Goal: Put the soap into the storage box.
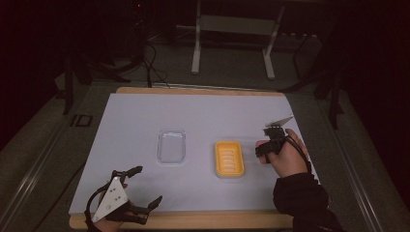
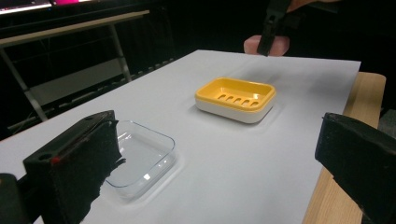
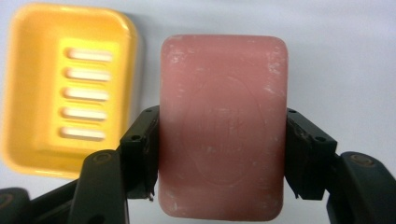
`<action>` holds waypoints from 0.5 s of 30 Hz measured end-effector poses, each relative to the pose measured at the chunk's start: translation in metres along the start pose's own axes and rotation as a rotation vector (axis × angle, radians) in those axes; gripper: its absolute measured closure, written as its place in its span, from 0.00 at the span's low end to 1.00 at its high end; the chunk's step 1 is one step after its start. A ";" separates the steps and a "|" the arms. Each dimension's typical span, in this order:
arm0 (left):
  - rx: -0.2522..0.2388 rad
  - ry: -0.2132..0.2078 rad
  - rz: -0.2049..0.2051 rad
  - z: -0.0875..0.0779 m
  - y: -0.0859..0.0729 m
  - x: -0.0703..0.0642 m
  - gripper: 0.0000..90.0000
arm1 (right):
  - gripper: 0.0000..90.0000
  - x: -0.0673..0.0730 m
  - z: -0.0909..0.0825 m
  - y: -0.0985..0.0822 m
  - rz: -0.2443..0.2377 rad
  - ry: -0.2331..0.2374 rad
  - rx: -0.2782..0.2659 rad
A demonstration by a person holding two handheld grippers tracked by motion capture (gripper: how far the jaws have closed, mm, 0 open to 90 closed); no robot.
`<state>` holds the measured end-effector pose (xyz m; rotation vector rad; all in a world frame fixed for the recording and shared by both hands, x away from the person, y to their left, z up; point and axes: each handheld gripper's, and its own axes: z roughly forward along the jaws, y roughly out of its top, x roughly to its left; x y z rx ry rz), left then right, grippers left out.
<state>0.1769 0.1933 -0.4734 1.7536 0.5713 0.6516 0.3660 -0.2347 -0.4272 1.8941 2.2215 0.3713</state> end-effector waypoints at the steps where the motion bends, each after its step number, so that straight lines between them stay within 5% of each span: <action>1: 0.000 0.001 -0.001 0.000 0.000 0.000 0.01 | 0.42 0.002 -0.002 0.001 -0.001 0.004 -0.001; 15: -0.001 0.000 -0.003 0.000 0.000 0.000 0.01 | 0.42 0.042 -0.028 0.008 -0.012 0.055 -0.090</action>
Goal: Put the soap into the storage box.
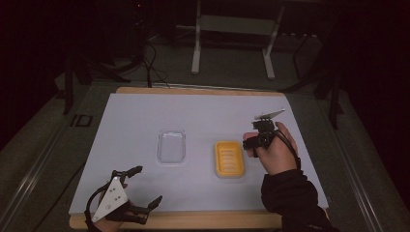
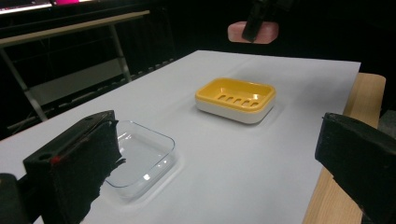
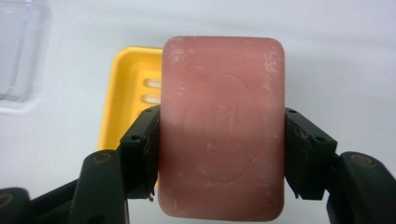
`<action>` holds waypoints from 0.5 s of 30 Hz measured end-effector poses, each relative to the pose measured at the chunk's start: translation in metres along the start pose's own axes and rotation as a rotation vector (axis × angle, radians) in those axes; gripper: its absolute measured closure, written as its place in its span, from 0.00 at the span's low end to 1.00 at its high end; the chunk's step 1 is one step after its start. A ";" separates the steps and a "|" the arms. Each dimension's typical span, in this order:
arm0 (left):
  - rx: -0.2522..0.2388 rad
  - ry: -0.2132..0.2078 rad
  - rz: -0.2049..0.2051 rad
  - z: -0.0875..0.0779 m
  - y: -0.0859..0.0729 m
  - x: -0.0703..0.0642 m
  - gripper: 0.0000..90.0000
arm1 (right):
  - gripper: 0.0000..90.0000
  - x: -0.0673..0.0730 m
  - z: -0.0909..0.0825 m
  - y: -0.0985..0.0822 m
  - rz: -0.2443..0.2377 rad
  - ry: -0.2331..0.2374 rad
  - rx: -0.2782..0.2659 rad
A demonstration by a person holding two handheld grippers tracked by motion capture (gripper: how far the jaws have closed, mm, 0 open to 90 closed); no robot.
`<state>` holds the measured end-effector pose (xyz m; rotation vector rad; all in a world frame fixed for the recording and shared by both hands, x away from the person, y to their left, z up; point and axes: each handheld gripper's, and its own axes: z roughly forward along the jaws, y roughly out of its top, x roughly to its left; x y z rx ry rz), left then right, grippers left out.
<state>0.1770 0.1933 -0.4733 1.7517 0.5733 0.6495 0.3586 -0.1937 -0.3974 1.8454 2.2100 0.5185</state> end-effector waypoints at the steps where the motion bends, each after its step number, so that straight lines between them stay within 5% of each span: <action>1: 0.000 0.000 0.000 0.000 0.000 0.000 0.01 | 0.42 0.000 0.000 0.000 0.000 0.000 0.000; 9: -0.002 0.000 0.001 -0.001 0.000 0.000 0.01 | 0.42 0.038 0.001 0.000 0.008 0.045 -0.067; 15: -0.008 -0.003 0.004 -0.001 0.000 0.000 0.01 | 0.42 0.054 0.013 -0.006 0.029 0.060 -0.089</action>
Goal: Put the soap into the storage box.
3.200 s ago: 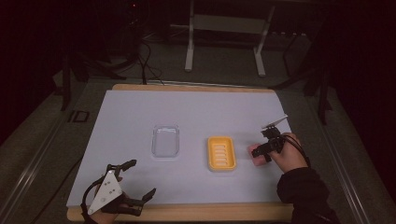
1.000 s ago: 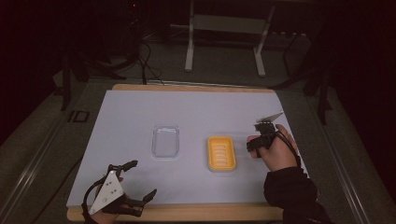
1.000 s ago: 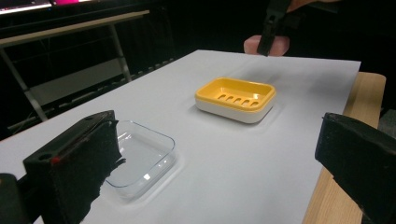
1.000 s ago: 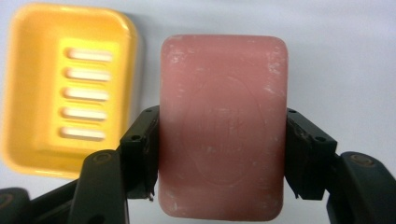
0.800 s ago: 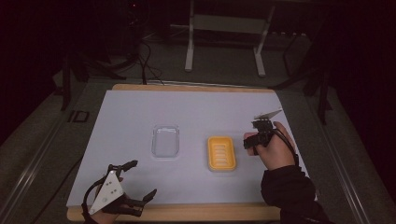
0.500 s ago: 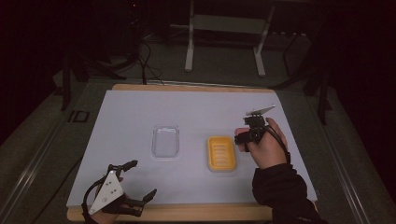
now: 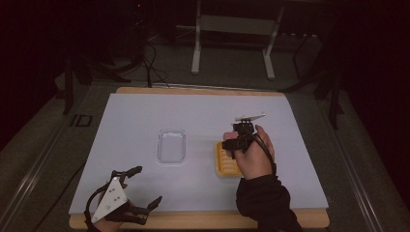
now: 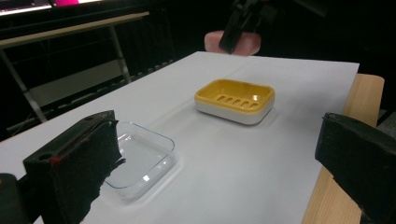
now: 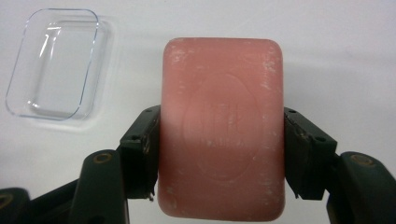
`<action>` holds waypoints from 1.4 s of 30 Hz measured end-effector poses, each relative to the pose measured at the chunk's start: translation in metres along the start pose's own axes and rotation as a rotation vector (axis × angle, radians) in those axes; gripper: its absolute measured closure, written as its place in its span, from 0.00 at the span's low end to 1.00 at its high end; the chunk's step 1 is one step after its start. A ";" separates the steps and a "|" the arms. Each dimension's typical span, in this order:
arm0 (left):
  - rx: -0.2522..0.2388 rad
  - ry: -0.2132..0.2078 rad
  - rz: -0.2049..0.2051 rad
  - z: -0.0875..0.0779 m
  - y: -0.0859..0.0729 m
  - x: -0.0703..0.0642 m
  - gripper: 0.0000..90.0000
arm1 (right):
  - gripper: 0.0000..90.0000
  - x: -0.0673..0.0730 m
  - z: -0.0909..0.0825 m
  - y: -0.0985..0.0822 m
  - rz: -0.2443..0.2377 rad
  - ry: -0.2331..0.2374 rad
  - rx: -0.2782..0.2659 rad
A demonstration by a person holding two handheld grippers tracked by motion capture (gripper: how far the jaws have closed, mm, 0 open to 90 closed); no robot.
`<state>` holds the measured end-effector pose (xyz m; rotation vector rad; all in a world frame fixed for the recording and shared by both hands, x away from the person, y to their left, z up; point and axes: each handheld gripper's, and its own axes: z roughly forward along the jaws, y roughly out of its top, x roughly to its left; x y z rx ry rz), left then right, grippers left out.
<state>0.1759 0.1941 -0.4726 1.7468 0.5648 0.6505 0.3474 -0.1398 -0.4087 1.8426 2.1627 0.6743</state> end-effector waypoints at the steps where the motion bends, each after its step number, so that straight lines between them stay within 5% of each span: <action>1: -0.002 0.000 -0.001 0.000 0.000 0.000 0.01 | 0.42 0.001 0.003 -0.002 -0.001 -0.004 -0.009; 12: -0.001 0.000 0.002 0.000 0.000 0.000 0.01 | 0.42 -0.007 0.039 -0.019 0.025 0.032 0.036; 25: 0.002 -0.002 0.005 0.000 0.000 -0.001 0.01 | 0.42 -0.011 0.072 -0.029 0.034 0.014 0.092; 32: 0.003 -0.003 0.006 0.001 0.000 -0.001 0.01 | 0.42 -0.009 0.077 -0.029 0.029 -0.005 0.107; 38: 0.005 -0.001 0.005 0.001 0.000 -0.001 0.01 | 0.38 -0.013 0.069 -0.024 0.018 0.029 0.072; 42: 0.008 0.000 0.007 0.001 0.000 -0.001 0.01 | 0.36 -0.010 0.051 -0.015 -0.048 0.063 0.038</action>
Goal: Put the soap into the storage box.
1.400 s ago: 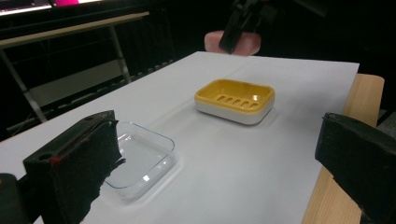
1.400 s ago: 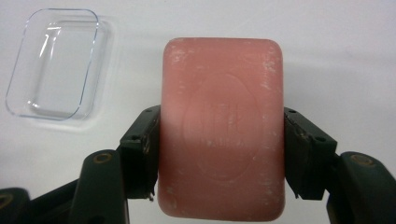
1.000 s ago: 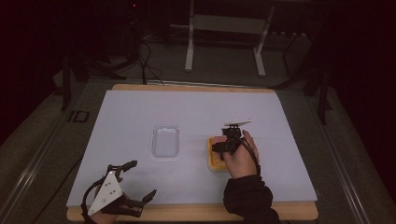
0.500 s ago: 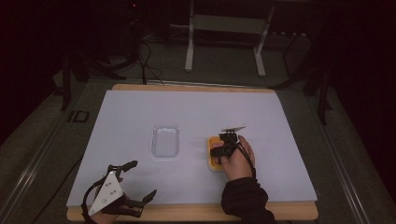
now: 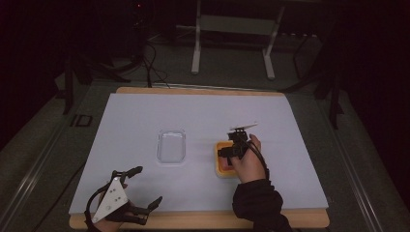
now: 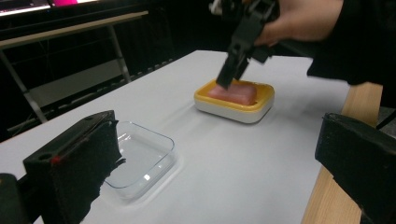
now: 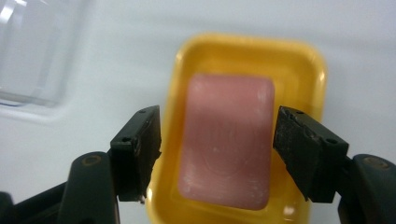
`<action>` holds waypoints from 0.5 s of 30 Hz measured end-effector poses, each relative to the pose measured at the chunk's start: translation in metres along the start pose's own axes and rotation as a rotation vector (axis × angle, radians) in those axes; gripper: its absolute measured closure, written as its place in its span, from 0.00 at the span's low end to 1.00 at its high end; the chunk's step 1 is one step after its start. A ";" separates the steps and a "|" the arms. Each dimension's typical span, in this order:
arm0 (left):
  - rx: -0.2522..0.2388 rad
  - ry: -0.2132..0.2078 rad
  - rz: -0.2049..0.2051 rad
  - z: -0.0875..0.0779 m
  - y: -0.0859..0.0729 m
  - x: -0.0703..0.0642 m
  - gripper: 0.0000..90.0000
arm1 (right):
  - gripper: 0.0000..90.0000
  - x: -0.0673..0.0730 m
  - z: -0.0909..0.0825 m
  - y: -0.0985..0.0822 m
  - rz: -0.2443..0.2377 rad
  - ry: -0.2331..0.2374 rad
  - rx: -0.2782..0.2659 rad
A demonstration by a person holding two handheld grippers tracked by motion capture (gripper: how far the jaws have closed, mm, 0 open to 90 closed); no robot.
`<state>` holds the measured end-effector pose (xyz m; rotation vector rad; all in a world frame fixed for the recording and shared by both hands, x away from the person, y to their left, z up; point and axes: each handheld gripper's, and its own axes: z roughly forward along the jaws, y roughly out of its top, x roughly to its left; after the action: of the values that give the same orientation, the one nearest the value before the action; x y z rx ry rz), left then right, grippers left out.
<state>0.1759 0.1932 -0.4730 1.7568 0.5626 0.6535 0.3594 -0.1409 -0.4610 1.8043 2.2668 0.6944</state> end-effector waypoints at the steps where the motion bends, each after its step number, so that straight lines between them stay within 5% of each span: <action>1: -0.001 0.002 0.001 0.000 0.000 0.000 0.01 | 0.35 0.001 -0.005 0.003 -0.028 0.006 -0.010; 6: -0.002 0.006 0.003 0.000 0.000 0.000 0.01 | 0.32 -0.001 -0.028 0.017 -0.162 0.057 -0.035; 9: 0.002 0.004 0.003 0.000 0.000 0.000 0.01 | 0.28 -0.009 -0.039 0.025 -0.143 0.144 -0.061; 15: 0.002 0.005 0.004 -0.001 0.000 0.000 0.01 | 0.24 -0.015 -0.050 0.032 -0.242 0.127 -0.105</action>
<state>0.1754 0.1937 -0.4729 1.7586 0.5634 0.6598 0.3707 -0.1630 -0.4049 1.4464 2.4232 0.8851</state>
